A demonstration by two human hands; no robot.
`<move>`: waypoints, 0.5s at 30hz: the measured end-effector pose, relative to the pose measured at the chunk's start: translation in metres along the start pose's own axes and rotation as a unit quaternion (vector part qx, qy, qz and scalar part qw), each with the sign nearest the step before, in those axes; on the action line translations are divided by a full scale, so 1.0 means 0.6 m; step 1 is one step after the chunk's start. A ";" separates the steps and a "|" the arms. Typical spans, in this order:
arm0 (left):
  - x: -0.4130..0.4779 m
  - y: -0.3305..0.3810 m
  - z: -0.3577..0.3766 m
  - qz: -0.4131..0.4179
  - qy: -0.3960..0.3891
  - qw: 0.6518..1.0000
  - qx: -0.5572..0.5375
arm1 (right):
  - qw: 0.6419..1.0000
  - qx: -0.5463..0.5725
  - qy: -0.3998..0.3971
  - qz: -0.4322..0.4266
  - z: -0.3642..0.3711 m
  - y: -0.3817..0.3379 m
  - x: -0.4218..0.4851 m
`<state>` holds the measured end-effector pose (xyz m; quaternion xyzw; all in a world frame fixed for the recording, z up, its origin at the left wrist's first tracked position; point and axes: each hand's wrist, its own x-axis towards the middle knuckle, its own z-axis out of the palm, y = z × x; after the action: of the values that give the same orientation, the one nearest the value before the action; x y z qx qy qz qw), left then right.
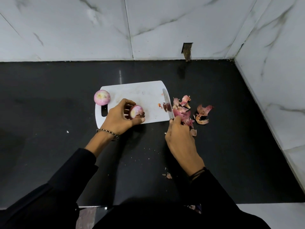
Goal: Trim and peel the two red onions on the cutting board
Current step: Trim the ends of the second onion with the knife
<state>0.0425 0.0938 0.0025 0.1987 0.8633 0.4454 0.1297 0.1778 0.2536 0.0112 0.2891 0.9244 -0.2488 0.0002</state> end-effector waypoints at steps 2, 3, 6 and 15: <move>0.003 -0.002 0.003 0.004 -0.009 1.000 -0.004 | 1.000 -0.010 -0.018 -0.012 0.004 -0.008 -0.005; 0.005 -0.002 0.003 0.007 -0.012 1.000 -0.003 | 0.999 -0.018 -0.028 -0.010 0.004 -0.009 -0.006; 0.005 -0.001 0.003 0.016 -0.022 1.000 0.010 | 0.999 -0.044 -0.022 0.024 -0.005 -0.003 -0.003; 0.001 -0.005 0.002 0.014 -0.029 0.999 0.006 | 0.995 0.093 0.018 -0.037 -0.012 0.005 -0.009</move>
<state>0.0417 0.0933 -0.0004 0.2240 0.8593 0.4356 0.1473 0.1848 0.2564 0.0171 0.2578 0.9071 -0.3284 -0.0529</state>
